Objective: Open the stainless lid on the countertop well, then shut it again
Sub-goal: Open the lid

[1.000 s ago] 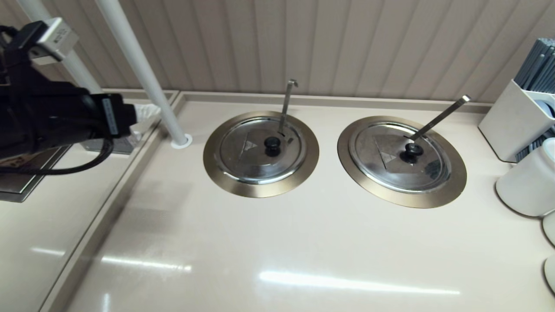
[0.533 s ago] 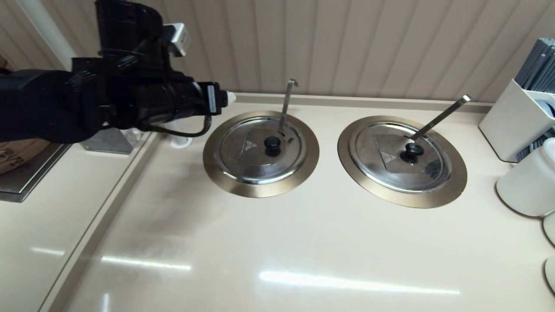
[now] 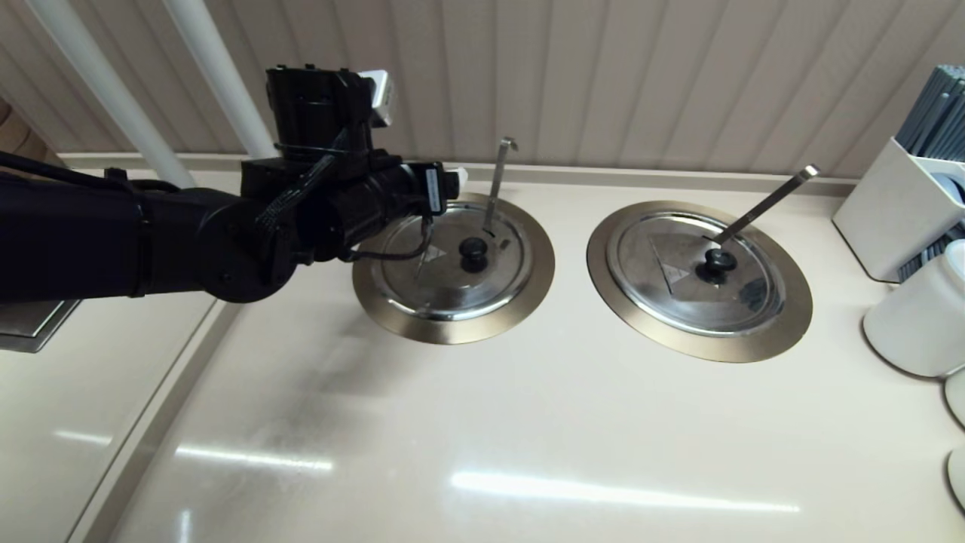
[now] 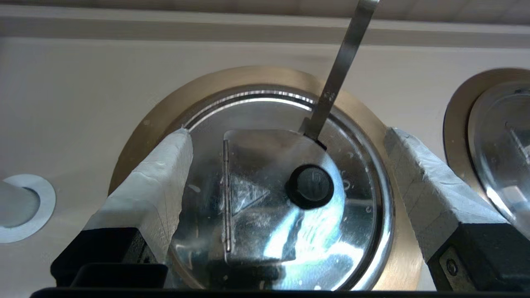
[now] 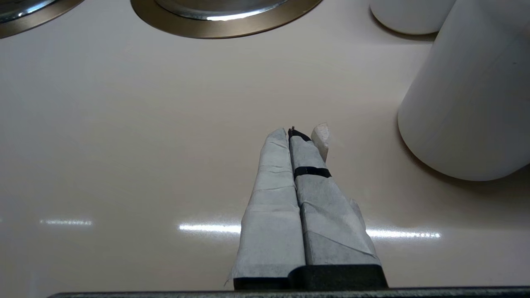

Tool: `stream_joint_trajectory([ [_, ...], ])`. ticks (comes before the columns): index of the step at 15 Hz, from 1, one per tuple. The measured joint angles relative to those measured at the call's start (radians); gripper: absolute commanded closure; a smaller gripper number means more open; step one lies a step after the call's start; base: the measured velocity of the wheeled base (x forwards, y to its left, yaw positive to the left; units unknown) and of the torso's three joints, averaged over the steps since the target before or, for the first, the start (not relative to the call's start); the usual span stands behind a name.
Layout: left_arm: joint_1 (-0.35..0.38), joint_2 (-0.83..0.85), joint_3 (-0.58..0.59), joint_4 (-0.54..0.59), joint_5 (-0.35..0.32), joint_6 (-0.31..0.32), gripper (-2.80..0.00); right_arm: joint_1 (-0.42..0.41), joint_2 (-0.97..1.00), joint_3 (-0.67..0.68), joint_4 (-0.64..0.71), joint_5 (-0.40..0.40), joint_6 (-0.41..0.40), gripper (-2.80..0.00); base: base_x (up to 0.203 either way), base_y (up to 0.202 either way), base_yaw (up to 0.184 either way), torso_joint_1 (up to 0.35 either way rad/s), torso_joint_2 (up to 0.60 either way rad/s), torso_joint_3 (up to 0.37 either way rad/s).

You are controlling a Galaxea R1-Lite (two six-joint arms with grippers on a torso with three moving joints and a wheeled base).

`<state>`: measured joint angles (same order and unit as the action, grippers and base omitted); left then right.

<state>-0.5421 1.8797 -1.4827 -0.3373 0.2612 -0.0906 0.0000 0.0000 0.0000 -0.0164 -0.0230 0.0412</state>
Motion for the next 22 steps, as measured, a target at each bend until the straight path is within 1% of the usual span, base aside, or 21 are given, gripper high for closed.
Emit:
stream_joint_trajectory([
  [1,0.0,-0.006,0.022,0.024,-0.002,0.015,-2.8,0.0,0.0,0.0,0.0,0.0,0.0,0.0,0.0,0.0,0.0,0.0,0.0,0.0],
  [3,-0.002,-0.012,0.041,0.032,-0.003,0.087,-2.8,0.0,0.0,0.0,0.0,0.0,0.0,0.0,0.0,0.0,0.0,0.0,0.0,0.0],
  [4,-0.002,-0.011,0.037,0.027,0.0,0.102,-2.8,0.0,0.0,0.0,0.0,0.0,0.0,0.0,0.0,0.0,0.0,0.0,0.0,0.0],
  [5,-0.002,-0.007,0.023,0.024,0.004,0.101,-2.8,0.0,0.0,0.0,0.0,0.0,0.0,0.0,0.0,0.0,0.0,0.0,0.0,0.0],
  [8,0.0,0.021,-0.008,-0.027,0.041,0.048,-2.8,0.0,0.0,0.0,0.0,0.0,0.0,0.0,0.0,0.0,0.0,0.0,0.0,0.0],
  [10,-0.005,0.046,0.003,-0.04,0.044,-0.008,-2.8,0.0,0.0,0.0,0.0,0.0,0.0,0.0,0.0,0.0,0.0,0.0,0.0,0.0],
  [11,-0.007,0.066,0.005,-0.058,0.047,-0.024,-2.8,0.0,0.0,0.0,0.0,0.0,0.0,0.0,0.0,0.0,0.0,0.0,0.0,0.0],
  [13,-0.008,0.111,0.017,-0.149,0.052,-0.038,-2.8,0.0,0.0,0.0,0.0,0.0,0.0,0.0,0.0,0.0,0.0,0.0,0.0,0.0],
  [15,-0.012,0.14,0.063,-0.254,0.054,-0.042,-2.8,0.0,0.0,0.0,0.0,0.0,0.0,0.0,0.0,0.0,0.0,0.0,0.0,0.0],
  [16,-0.017,0.149,0.093,-0.284,0.055,-0.044,-2.8,0.0,0.0,0.0,0.0,0.0,0.0,0.0,0.0,0.0,0.0,0.0,0.0,0.0],
  [18,-0.023,0.151,0.15,-0.298,0.073,-0.059,-2.8,0.0,0.0,0.0,0.0,0.0,0.0,0.0,0.0,0.0,0.0,0.0,0.0,0.0],
  [19,-0.029,0.152,0.167,-0.316,0.101,-0.081,-2.8,0.0,0.0,0.0,0.0,0.0,0.0,0.0,0.0,0.0,0.0,0.0,0.0,0.0],
  [20,-0.036,0.157,0.178,-0.339,0.12,-0.088,-2.8,0.0,0.0,0.0,0.0,0.0,0.0,0.0,0.0,0.0,0.0,0.0,0.0,0.0],
  [22,-0.04,0.164,0.191,-0.363,0.125,-0.09,-2.8,0.0,0.0,0.0,0.0,0.0,0.0,0.0,0.0,0.0,0.0,0.0,0.0,0.0],
])
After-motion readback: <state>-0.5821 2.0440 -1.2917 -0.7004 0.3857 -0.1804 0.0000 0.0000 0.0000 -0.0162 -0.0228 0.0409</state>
